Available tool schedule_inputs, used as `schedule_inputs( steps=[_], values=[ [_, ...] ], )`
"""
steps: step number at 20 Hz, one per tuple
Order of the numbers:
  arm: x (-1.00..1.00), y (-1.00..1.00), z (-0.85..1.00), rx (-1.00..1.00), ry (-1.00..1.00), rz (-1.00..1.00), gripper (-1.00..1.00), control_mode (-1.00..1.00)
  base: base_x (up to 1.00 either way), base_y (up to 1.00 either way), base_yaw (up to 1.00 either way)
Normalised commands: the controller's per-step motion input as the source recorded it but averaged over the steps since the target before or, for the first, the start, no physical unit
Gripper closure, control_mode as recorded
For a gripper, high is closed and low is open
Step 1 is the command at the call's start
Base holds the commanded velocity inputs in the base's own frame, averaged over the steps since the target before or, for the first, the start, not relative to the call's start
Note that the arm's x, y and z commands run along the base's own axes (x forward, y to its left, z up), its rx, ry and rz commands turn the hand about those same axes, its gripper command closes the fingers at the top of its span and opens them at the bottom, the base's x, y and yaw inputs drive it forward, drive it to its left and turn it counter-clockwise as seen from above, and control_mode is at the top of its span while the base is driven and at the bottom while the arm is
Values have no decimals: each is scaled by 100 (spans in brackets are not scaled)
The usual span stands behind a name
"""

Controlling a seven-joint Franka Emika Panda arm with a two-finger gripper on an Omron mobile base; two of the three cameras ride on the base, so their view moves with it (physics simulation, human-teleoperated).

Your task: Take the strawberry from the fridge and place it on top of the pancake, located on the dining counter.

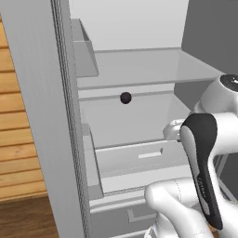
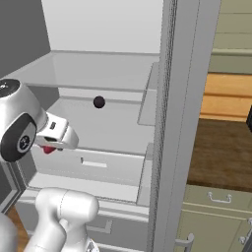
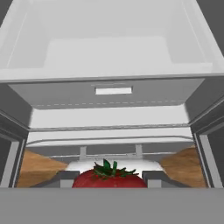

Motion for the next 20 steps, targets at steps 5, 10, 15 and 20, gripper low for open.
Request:
schedule_inputs(
  steps=[5,10,15,20],
  values=[
    [-54,0,0,0,6,0,100,-100,0,0,0],
    [-17,-2,-20,1,-9,0,100,-100,0,0,0],
    [-2,-5,-19,0,-25,0,100,-100,0,0,0],
    [0,0,0,0,-1,0,100,-100,0,0,0]
  ],
)
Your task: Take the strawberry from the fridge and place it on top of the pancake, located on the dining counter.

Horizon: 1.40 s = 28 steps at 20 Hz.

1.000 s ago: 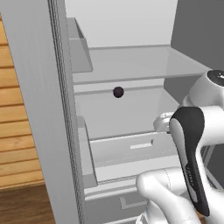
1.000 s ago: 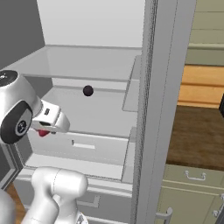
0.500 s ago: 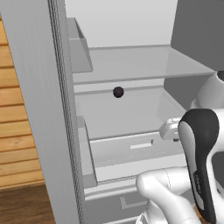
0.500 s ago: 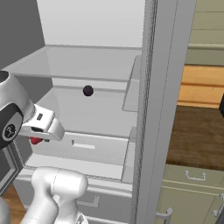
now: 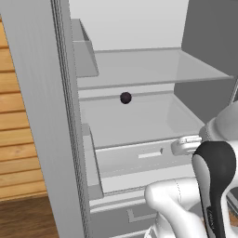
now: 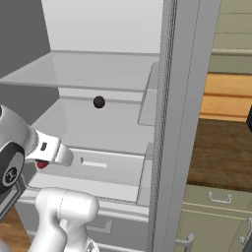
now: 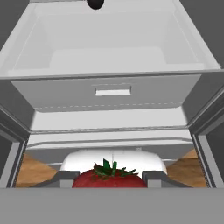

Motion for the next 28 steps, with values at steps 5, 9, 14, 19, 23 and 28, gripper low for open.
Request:
schedule_inputs(
  steps=[5,9,14,19,23,28],
  values=[
    [0,0,0,0,0,0,100,-100,0,0,0],
    [-1,0,0,0,0,0,100,100,-19,0,0],
    [0,0,0,0,0,0,100,100,-81,0,-1],
    [0,0,0,0,0,0,100,100,-92,0,-3],
    [0,0,0,0,0,0,100,100,-81,0,-13],
    [0,0,0,0,0,0,100,100,-60,0,-43]
  ],
)
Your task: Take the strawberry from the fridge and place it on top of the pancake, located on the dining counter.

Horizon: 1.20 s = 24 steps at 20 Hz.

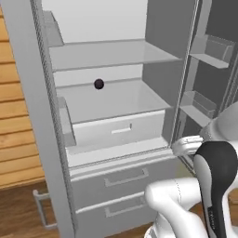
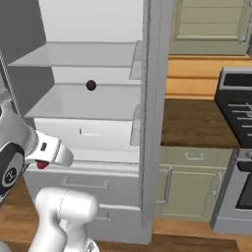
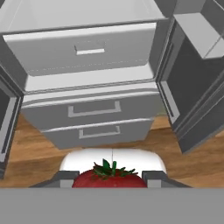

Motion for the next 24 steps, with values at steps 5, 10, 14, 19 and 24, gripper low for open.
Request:
schedule_inputs(
  steps=[5,10,14,19,24],
  values=[
    [0,0,0,0,0,0,100,100,-64,0,-65],
    [0,0,0,0,0,0,100,100,-49,0,-83],
    [0,0,0,0,0,0,100,100,-56,0,-83],
    [0,0,0,0,0,0,100,100,-37,-5,-79],
    [0,0,0,0,0,0,100,100,-27,-22,-69]
  ],
)
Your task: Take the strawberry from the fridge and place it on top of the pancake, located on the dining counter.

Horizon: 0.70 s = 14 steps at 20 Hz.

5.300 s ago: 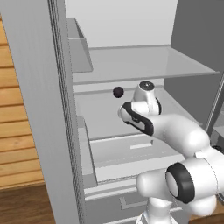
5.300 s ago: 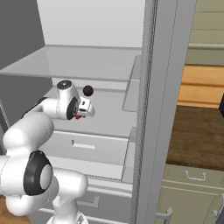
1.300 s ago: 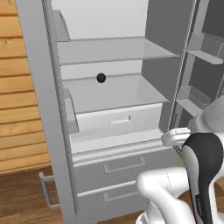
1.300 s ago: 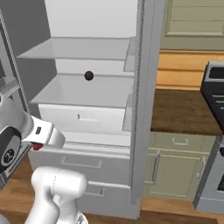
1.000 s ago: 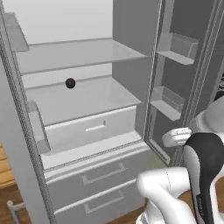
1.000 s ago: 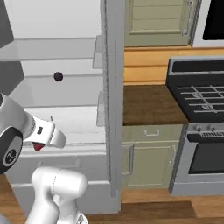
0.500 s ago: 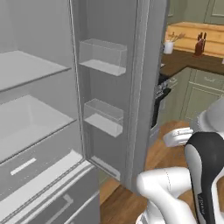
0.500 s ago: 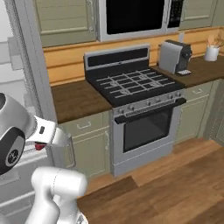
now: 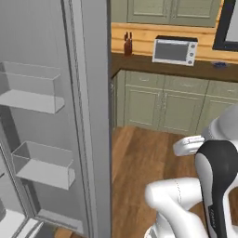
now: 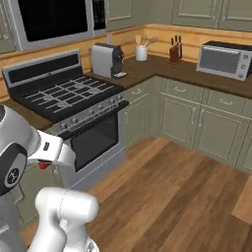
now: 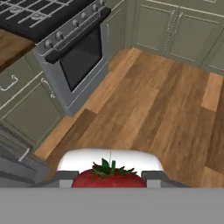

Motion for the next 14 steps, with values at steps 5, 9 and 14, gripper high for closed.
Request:
schedule_inputs(
  steps=[5,9,14],
  values=[
    [0,0,0,0,0,0,100,100,-28,-20,-70],
    [0,0,0,0,0,0,100,100,-39,-15,-76],
    [0,0,0,0,0,0,100,100,-35,-5,-82]
  ],
)
